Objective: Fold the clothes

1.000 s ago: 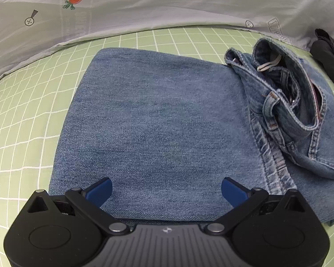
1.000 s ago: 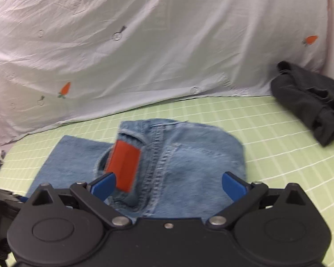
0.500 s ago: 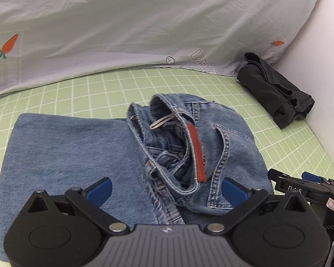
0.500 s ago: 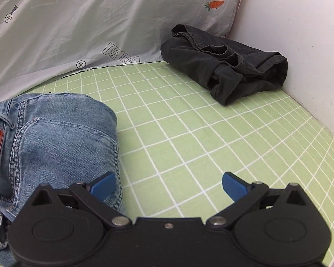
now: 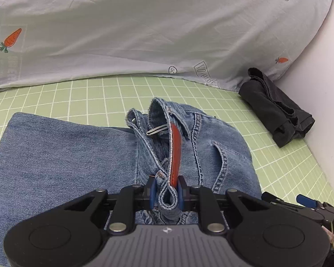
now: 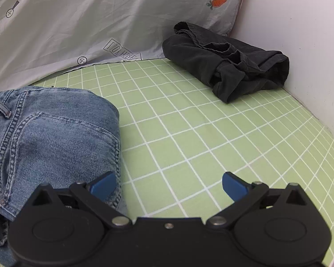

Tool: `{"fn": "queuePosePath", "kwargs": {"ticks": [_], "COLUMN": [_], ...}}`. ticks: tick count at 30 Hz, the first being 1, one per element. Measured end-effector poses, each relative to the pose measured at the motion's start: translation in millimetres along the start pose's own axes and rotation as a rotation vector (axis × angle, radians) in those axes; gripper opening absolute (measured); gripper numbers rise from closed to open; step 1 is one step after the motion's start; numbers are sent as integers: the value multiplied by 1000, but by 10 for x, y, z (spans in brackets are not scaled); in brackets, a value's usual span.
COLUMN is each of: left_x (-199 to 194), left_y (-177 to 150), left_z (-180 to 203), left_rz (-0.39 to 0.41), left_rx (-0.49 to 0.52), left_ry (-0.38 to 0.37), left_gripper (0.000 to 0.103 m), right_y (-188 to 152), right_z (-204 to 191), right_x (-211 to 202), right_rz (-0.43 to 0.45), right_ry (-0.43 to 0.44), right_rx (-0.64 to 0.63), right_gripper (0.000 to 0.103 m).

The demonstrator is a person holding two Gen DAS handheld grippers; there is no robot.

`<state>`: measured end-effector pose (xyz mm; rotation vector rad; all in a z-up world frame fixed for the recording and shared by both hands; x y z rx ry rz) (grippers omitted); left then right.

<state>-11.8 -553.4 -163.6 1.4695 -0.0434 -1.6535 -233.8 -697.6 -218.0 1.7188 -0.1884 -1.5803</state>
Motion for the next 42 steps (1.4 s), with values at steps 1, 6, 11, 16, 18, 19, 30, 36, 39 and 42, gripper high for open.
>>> {"fn": "queuePosePath", "kwargs": {"ticks": [1, 6, 11, 16, 18, 19, 30, 36, 39, 42], "left_x": [-94, -526, -888, -998, -924, -854, -574, -579, -459, -354], "left_y": [23, 103, 210, 83, -84, -177, -580, -463, -406, -371], "left_z": [-11, -216, -576, -1048, -1309, -1422, -1864, -1897, -1917, -1983], "left_rz": [20, 118, 206, 204, 166, 138, -38, -64, -116, -143], "left_rx": [-12, -77, -170, -228, -276, -291, -228, -227, -134, -100], "left_ry": [-14, 29, 98, 221, 273, 300, 492, 442, 446, 396], "left_gripper": [20, 20, 19, 20, 21, 23, 71, 95, 95, 97], "right_y": [8, 55, 42, 13, 5, -1, 25, 133, 150, 97], "right_z": [-1, -19, -95, -182, -215, -234, -523, -785, -1007, -1146], "right_x": [-15, -82, -88, -75, -62, -53, -91, -191, -182, -43], "right_rz": [4, 27, 26, 19, 14, 10, 2, -4, -43, -118], "right_ry": [-3, -2, 5, 13, 18, 22, 88, 227, 332, 338], "right_rx": [-4, -18, -48, -84, -99, -108, -186, -156, -126, -60], "right_gripper": [103, 103, 103, 103, 103, 103, 103, 103, 103, 103]}}
Point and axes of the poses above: each gripper's, at about its wrist camera, not at the fingertips, and x roughly the way its jaws point, z to its right, y to its top, the point moved 9 cm from there along x, roughly the way its jaws point, and after that the axes turned 5 degrees about -z, right-handed, at the moved point
